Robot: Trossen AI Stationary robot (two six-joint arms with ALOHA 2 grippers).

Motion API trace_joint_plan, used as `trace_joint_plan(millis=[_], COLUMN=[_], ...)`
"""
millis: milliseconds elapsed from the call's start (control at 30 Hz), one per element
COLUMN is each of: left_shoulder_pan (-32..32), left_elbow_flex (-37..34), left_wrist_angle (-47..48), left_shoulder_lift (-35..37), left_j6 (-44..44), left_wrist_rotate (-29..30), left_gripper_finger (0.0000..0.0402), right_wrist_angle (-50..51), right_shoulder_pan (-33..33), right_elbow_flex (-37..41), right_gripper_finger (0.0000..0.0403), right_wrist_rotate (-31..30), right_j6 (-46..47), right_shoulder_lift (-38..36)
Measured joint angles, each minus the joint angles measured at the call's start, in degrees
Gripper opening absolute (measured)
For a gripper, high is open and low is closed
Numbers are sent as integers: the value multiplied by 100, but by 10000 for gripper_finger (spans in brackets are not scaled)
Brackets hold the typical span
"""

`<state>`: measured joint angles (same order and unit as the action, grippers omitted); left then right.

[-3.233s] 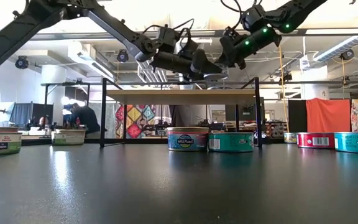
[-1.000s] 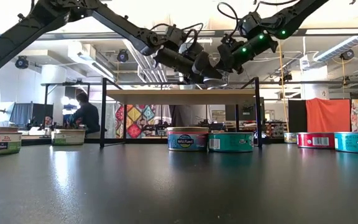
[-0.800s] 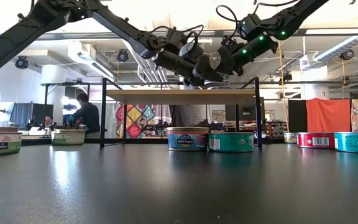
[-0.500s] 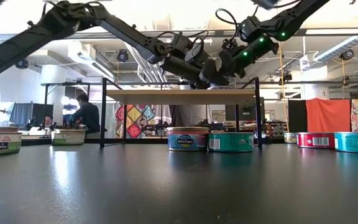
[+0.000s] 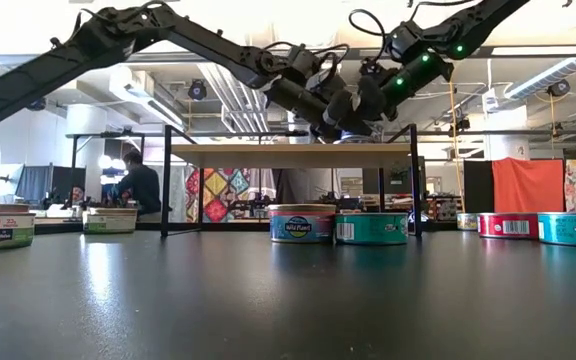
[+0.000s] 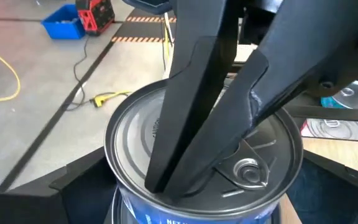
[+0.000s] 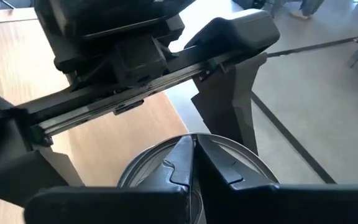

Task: Stack canned seafood by type on shelf
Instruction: Stack the blue tuna can on top of the other blue tuna can on the shelf

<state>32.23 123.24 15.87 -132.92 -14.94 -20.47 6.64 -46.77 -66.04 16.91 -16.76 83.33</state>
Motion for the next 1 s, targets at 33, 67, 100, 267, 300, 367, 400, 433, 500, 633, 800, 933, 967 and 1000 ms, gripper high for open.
trace_joint_plan(millis=[33,67,100,267,300,367,400,433,500,633,800,933,967,1000], left_shoulder_pan=[-4,-4,-4,7,7,13,11,11,17,65,83,122,127,129], left_elbow_flex=[-29,-121,-215,-903,-1079,-1391,-1550,-1681,-1892,-2002,-2006,-2015,-2015,-2015], left_wrist_angle=[-85,-247,-398,-1245,-1386,-1639,-1763,-1864,-2212,-2388,-2326,-2192,-2164,-2134], left_shoulder_lift=[15,56,99,423,488,596,662,708,741,745,745,745,745,745], left_j6=[0,39,116,396,410,444,456,472,514,770,812,815,815,807], left_wrist_rotate=[10,13,13,9,26,46,80,136,223,188,249,294,299,301], left_gripper_finger=[375,375,375,375,375,375,375,375,375,375,375,375,375,375], right_wrist_angle=[1,-16,-44,-111,-108,-94,-82,-86,-104,-94,-120,-129,-133,-139], right_shoulder_pan=[1,1,1,5,9,14,16,16,16,14,15,29,29,29], right_elbow_flex=[1,2,2,-2,-2,-2,-2,-2,-2,4,32,85,100,117], right_gripper_finger=[11,11,11,11,11,11,11,11,11,11,11,11,11,11], right_wrist_rotate=[-5,-17,-19,16,27,36,48,67,61,18,1,-20,-20,-16], right_j6=[6,25,58,123,128,130,134,134,146,243,294,296,286,287], right_shoulder_lift=[-37,-68,-88,-115,-108,-94,-85,-73,-70,-61,-61,-61,-61,-61])
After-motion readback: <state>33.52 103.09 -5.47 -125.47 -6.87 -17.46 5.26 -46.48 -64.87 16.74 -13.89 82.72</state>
